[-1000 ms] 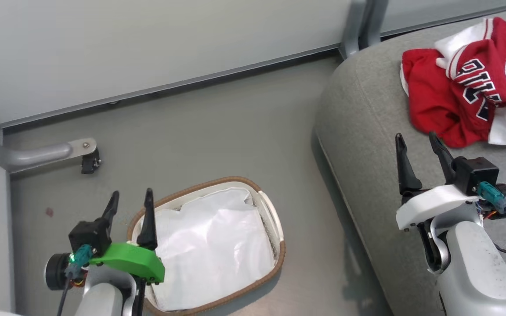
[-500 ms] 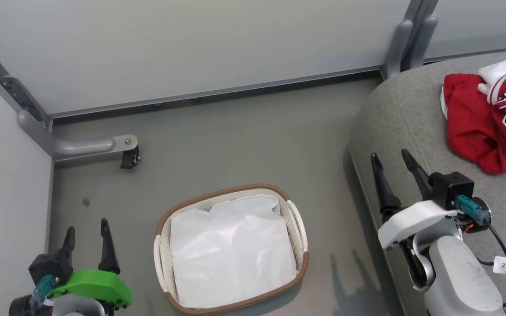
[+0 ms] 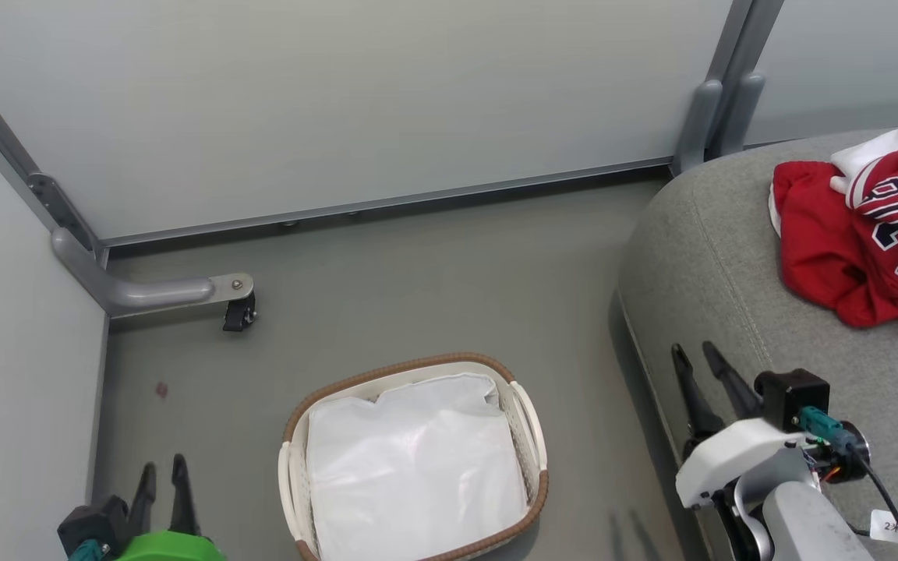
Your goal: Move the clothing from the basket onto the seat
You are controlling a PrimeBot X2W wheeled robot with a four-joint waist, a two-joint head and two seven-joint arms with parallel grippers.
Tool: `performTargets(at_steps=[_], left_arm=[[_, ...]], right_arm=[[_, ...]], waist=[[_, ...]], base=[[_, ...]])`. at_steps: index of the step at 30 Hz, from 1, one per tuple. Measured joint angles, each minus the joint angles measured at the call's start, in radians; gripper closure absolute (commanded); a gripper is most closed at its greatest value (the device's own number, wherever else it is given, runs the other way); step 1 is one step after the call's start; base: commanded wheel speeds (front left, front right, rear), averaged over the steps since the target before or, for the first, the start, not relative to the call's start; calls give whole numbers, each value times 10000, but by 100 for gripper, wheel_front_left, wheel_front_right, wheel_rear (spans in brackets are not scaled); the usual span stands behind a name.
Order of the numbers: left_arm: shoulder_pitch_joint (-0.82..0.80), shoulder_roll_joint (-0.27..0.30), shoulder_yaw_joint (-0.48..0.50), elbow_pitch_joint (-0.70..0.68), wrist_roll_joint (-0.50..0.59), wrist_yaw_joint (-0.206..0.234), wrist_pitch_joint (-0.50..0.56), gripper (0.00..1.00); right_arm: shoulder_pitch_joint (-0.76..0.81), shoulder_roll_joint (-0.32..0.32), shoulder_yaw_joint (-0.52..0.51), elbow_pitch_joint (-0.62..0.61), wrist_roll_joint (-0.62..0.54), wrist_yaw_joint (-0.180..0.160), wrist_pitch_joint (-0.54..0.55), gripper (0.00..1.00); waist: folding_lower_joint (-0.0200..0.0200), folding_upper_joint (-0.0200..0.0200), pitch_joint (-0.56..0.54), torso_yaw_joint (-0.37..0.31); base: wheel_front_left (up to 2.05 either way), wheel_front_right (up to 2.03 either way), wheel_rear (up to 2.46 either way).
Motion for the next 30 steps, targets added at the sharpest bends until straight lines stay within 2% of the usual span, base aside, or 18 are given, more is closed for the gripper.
performTargets(at_steps=[5, 30], left_arm=[[9, -86, 12, 332, -92, 0, 65, 100], [4, -86, 0, -709, -4272, -15, 1214, 100]], right_arm=[[364, 65, -4, 374, 100, 0, 88, 100], [660, 61, -493, -527, 4401, -2, 1206, 100]], waist=[[0, 0, -9, 0], [0, 1, -109, 32]], base=[[0, 0, 0], [0, 0, 0]])
